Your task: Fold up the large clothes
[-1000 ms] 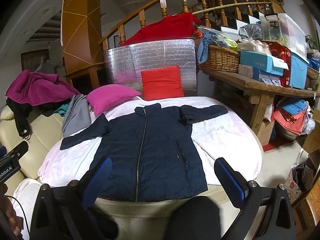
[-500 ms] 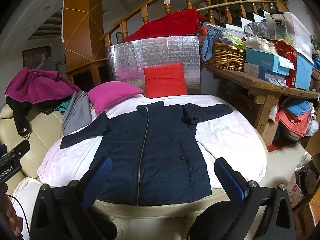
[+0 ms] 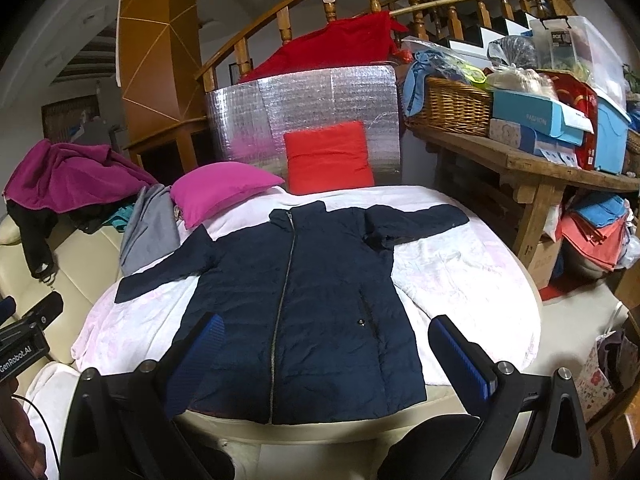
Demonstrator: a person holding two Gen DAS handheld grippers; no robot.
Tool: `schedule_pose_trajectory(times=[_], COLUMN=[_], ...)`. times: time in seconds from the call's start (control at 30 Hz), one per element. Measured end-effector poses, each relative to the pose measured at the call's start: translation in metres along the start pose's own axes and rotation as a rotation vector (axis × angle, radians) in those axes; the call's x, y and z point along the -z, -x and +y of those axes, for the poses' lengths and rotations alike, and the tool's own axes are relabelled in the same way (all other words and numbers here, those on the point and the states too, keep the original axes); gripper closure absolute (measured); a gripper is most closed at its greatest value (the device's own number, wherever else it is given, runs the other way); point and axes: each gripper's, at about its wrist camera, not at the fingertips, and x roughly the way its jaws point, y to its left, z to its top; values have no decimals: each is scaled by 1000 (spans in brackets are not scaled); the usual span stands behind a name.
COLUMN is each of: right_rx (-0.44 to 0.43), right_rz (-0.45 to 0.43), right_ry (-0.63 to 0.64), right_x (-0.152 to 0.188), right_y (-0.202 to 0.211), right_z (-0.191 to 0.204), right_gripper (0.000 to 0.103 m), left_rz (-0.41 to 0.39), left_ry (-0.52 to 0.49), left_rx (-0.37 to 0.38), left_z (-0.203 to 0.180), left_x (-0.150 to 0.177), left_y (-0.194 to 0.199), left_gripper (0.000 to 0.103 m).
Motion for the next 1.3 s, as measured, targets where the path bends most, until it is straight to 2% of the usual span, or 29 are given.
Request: schedule_pose_trajectory(times=[0.8, 1.1, 1.3], right_rx=[-2, 5, 8], right_rz=[7, 19, 34], right_ry=[-14, -20, -28], right_x=[-6, -12, -23], right_y=[-10, -28, -53], right_z=[-8, -12, -17], right_gripper=[0, 0, 0], left_rz=[14, 35, 60], left_ry=[-2, -11, -27], left_rx=[-5, -9, -17], left_z=[-2, -8, -18], left_x=[-2, -5, -12], left_y=[-10, -26, -52], left_gripper=[0, 0, 0])
